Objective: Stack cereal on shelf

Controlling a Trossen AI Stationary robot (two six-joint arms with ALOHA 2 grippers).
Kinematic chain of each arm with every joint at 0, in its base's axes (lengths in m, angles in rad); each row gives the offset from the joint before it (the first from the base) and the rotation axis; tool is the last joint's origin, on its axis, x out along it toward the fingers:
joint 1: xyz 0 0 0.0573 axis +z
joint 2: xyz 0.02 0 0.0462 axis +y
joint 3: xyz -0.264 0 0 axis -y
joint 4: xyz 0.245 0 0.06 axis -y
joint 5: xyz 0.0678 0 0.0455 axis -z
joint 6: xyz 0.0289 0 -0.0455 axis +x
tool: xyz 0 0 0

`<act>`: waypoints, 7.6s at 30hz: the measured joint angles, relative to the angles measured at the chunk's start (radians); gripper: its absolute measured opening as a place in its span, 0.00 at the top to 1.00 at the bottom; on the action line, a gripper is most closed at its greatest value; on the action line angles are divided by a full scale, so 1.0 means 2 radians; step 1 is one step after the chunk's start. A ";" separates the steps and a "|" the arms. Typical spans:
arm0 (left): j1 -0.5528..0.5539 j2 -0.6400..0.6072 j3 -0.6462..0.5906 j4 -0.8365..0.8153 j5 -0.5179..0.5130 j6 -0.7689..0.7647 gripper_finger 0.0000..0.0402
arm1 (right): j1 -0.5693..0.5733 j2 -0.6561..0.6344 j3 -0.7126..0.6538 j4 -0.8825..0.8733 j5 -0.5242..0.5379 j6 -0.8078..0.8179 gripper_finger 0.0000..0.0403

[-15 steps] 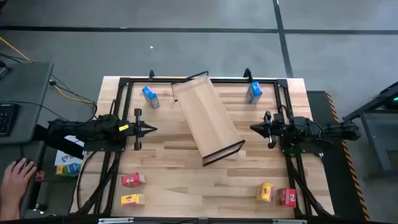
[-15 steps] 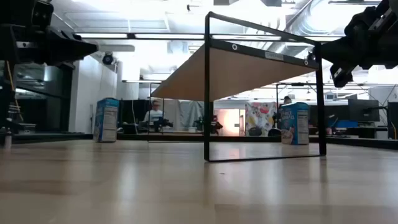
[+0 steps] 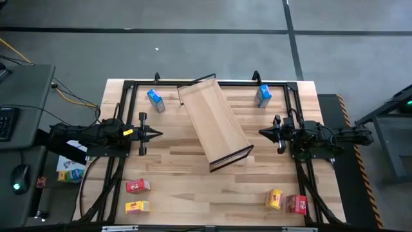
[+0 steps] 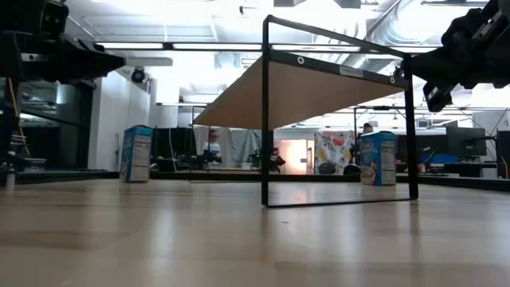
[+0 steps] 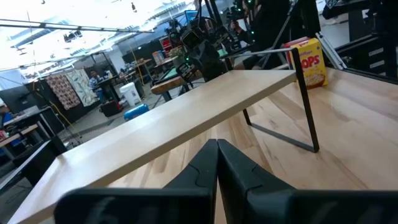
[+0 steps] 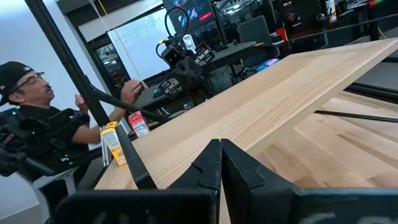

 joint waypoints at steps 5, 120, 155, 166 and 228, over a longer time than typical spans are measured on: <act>0.000 0.000 0.000 0.000 0.000 0.000 1.00 | 0.000 0.000 0.000 0.000 0.000 0.000 1.00; 0.000 0.000 0.000 0.000 0.000 0.000 1.00 | 0.000 0.000 0.000 0.000 0.000 0.000 1.00; 0.000 0.000 0.000 0.000 0.000 0.000 1.00 | -0.001 0.003 0.000 0.183 0.195 0.020 1.00; 0.000 0.000 0.000 0.000 0.000 0.000 1.00 | -0.005 0.046 0.000 0.376 0.173 -0.114 1.00; 0.000 0.000 0.000 0.000 0.000 0.000 1.00 | -0.399 0.674 0.384 -0.240 0.173 0.052 0.24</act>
